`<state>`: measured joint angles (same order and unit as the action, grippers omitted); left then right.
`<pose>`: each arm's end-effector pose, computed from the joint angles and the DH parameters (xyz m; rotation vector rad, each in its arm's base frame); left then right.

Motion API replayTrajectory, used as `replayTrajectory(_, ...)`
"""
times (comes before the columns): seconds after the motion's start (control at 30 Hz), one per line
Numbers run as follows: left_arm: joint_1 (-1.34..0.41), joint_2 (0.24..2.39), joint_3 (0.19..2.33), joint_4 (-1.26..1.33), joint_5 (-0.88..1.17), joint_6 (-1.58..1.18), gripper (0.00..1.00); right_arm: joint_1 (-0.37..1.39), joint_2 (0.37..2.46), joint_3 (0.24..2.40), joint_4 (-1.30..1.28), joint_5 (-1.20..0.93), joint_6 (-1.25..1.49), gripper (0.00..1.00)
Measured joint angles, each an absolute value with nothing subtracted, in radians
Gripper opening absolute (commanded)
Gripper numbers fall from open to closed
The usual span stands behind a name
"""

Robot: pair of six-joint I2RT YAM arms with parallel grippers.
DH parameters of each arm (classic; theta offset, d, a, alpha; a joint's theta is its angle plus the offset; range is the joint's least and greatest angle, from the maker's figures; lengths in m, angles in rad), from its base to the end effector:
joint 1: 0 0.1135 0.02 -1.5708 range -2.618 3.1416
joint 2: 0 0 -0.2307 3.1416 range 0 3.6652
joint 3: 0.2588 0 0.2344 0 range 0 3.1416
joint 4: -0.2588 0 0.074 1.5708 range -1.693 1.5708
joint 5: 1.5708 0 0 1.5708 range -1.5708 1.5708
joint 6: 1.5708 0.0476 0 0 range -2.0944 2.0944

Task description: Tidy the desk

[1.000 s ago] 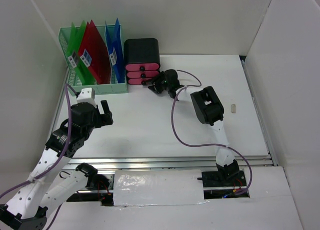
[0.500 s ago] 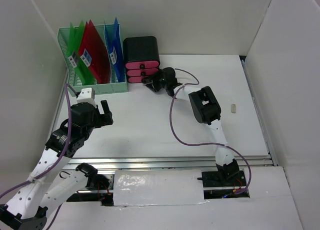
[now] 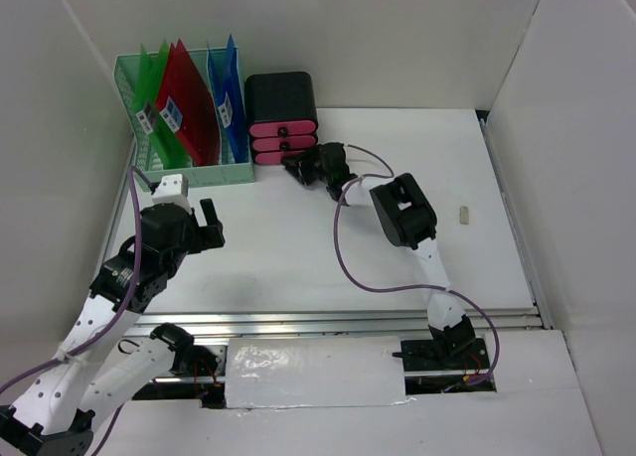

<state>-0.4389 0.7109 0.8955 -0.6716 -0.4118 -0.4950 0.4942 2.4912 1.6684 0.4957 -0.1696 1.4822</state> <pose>0.1537 -0.0511 0.3096 -0.3078 1.9945 -0.1692 0.4506 0.2519 0.0890 0.9216 1.9929 1.4141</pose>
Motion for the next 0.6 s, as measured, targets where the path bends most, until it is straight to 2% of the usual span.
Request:
replayTrajectory(0.07,-0.439,0.711,0.896,-0.672,-0.411,-0.495,1.0,0.497,2.491,1.668,0.499,-0.161,1.488,0.41)
replayTrajectory(0.1,-0.439,0.711,0.896,-0.671,-0.409,-0.494,1.0,0.497,2.491,1.668,0.499,-0.16,1.491,0.34)
replayTrajectory(0.17,-0.439,0.711,0.896,-0.671,-0.406,-0.494,0.99,0.498,2.491,1.669,0.5,-0.157,1.495,0.29)
replayTrajectory(0.2,-0.439,0.711,0.896,-0.671,-0.406,-0.493,1.0,0.498,2.491,1.669,0.5,-0.154,1.499,0.22)
replayTrajectory(0.3,-0.439,0.711,0.896,-0.671,-0.405,-0.493,1.0,0.5,2.49,1.664,0.506,-0.145,1.501,0.12)
replayTrajectory(0.6,-0.439,0.711,0.896,-0.67,-0.402,-0.493,1.0,0.519,2.403,1.47,0.63,-0.119,1.502,0.07)
